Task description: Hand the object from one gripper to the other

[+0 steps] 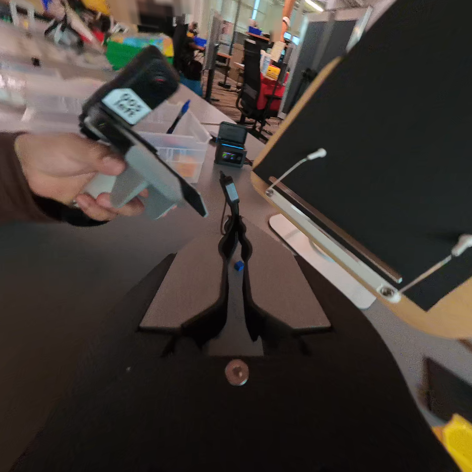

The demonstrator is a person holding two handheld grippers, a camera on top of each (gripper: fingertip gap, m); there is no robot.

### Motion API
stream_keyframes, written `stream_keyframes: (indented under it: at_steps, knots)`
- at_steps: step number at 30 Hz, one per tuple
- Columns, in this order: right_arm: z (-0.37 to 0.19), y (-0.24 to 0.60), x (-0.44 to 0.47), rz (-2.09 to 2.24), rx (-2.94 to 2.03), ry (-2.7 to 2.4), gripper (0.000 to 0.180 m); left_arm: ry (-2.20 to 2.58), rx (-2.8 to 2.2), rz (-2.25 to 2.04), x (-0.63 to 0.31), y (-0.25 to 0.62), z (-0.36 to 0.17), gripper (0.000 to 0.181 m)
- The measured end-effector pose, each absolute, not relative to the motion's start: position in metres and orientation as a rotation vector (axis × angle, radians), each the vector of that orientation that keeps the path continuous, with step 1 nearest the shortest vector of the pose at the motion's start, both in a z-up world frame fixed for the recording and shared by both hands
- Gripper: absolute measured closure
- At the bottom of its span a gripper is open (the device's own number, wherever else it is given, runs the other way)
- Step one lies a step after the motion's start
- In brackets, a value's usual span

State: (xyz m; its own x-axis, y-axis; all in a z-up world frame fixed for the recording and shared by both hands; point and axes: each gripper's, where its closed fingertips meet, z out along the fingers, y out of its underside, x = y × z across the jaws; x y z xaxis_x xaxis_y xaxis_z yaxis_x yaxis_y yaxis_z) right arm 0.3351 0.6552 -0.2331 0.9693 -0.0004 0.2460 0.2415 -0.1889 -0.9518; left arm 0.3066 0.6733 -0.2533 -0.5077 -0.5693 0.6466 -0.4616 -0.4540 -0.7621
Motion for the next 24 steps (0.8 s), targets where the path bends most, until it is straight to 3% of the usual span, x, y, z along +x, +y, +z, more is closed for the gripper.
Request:
stream_keyframes:
  at_steps: [4, 7, 13, 19, 21, 24]
  knots:
    - [-0.235, 0.651, 0.352, -0.057, -1.766, -0.029, 0.180, 1.759, -1.326, -1.713, 0.308, 0.671, -0.264, 0.120]
    - [-0.238, 0.654, 0.345, 0.052, -1.764, -0.019, 0.180, 1.840, -1.175, -1.528, 0.307, 0.655, -0.270, 0.113]
    - [-0.233, 0.659, 0.314, 0.213, -1.729, -0.098, 0.180, 1.872, -1.116, -1.464, 0.309, 0.643, -0.280, 0.125]
    - [-0.224, 0.658, 0.299, 0.434, -1.655, -0.092, 0.180, 1.866, -1.097, -1.514, 0.309, 0.636, -0.277, 0.158]
    - [-0.229, 0.658, 0.308, 0.368, -1.688, -0.078, 0.180, 1.844, -1.107, -1.431, 0.312, 0.646, -0.279, 0.178]
    - [-0.248, 0.656, 0.346, 0.129, -1.804, 0.033, 0.175, 1.810, -1.138, -1.235, 0.318, 0.669, -0.284, 0.179]
